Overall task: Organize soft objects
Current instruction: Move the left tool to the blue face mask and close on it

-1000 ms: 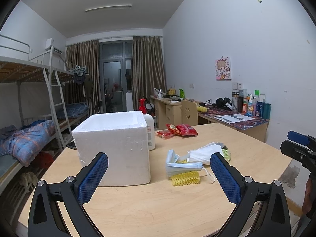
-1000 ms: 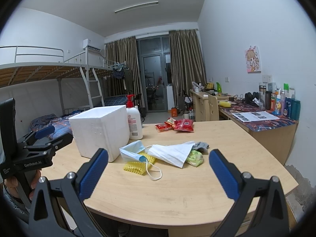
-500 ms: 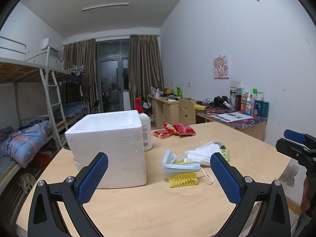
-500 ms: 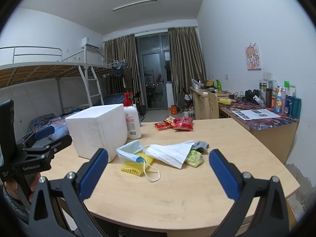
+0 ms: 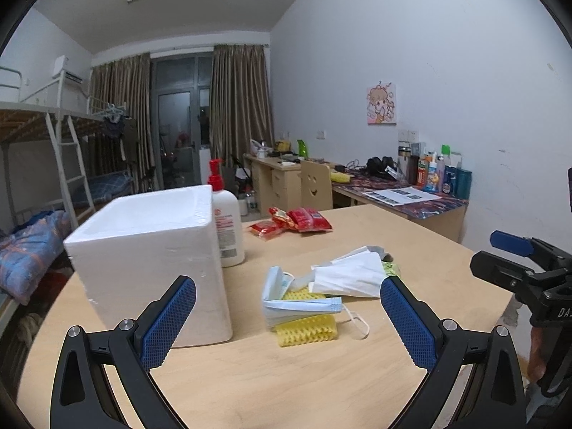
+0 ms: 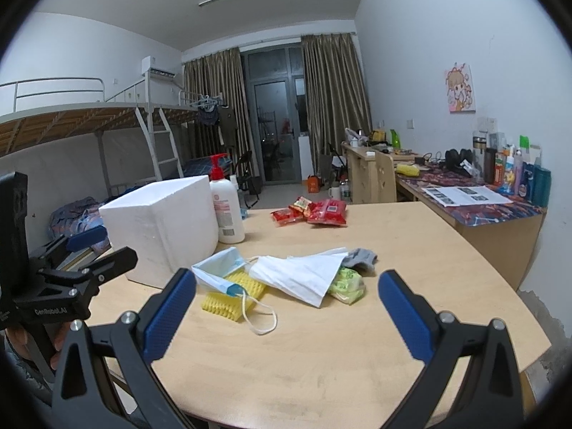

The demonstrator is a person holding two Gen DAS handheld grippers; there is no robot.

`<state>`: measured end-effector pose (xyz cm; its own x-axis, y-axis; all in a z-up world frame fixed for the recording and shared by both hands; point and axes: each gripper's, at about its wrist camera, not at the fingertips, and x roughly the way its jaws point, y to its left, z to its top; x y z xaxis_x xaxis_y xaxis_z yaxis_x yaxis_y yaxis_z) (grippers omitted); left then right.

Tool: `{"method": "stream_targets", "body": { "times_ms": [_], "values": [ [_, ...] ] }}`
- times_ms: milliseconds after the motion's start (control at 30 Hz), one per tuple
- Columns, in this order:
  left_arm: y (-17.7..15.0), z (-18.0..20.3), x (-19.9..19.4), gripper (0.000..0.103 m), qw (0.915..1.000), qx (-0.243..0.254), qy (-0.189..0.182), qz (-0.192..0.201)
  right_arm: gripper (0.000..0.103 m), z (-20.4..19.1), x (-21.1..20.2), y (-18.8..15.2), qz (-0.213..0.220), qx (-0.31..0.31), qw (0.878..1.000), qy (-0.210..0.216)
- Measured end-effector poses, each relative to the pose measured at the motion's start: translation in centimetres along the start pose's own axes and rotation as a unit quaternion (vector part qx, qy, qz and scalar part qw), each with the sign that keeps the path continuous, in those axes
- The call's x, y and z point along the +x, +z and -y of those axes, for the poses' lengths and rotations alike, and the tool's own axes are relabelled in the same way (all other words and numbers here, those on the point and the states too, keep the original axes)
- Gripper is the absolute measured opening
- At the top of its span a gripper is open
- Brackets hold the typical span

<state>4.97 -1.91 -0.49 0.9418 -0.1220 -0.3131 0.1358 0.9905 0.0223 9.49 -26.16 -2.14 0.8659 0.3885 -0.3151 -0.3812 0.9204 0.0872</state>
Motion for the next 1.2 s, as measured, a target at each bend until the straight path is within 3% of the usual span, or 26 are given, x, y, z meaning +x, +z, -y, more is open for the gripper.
{"method": "stream_targets", "body": {
  "times_ms": [333,867,1200],
  "values": [
    [0.5,1.1,4.6,0.103,0.9989,-0.006,-0.025,-0.039,0.103,2.9,3.9,0.1,-0.048,0.036,0.998,-0.006],
    [0.0,1.3,12.6,0.103,0.9934,-0.019,-0.018,-0.111,0.103,4.8,8.9,0.2,-0.097,0.041,0.994,0.006],
    [-1.4,-0.1,15.8,0.102,0.9838,-0.047,-0.012,-0.173,0.103,4.9,12.6,0.2,-0.152,0.026,0.988,0.004]
  ]
}}
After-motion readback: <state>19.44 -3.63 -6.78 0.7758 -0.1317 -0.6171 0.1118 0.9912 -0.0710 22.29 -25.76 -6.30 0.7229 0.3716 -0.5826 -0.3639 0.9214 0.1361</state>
